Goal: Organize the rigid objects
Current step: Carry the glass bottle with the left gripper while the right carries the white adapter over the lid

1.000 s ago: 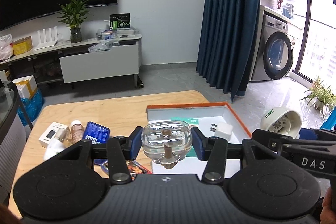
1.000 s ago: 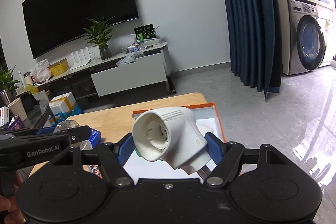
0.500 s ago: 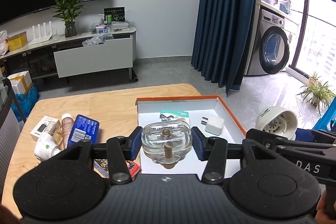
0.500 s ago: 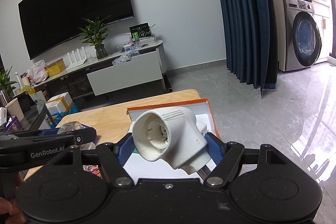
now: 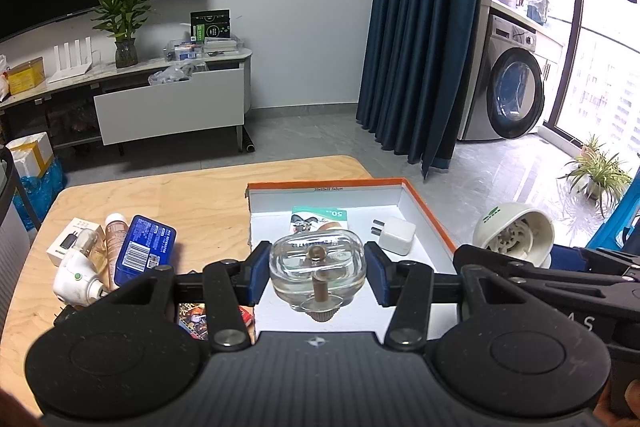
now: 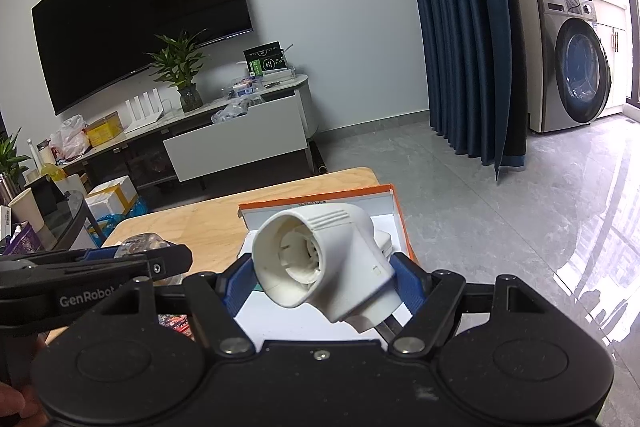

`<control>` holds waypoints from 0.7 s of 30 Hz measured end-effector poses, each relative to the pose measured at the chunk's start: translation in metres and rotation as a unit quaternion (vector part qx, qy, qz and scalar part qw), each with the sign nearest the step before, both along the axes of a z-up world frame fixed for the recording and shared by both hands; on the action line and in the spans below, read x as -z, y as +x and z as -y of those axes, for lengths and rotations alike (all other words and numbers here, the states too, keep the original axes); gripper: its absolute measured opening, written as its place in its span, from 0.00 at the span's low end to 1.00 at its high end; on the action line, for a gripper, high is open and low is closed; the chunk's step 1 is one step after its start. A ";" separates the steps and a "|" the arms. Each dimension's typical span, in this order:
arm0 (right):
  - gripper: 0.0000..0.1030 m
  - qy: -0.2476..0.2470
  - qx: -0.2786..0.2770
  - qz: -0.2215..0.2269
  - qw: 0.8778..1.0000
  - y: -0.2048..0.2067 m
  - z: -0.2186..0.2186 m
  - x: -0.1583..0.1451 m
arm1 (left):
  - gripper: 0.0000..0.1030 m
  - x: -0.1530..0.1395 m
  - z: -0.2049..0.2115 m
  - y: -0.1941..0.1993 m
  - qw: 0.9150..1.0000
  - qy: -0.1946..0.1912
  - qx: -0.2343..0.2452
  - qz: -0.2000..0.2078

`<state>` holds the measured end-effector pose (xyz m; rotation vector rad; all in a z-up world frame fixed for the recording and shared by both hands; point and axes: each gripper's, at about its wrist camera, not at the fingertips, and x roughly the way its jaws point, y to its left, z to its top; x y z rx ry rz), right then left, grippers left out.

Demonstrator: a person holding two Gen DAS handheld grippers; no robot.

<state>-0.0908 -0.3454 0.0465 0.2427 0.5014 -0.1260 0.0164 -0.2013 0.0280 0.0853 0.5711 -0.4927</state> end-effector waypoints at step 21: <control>0.84 0.000 -0.009 -0.005 1.000 0.005 -0.005 0.002 | 0.49 0.001 -0.004 0.001 1.000 -0.009 -0.010 -0.003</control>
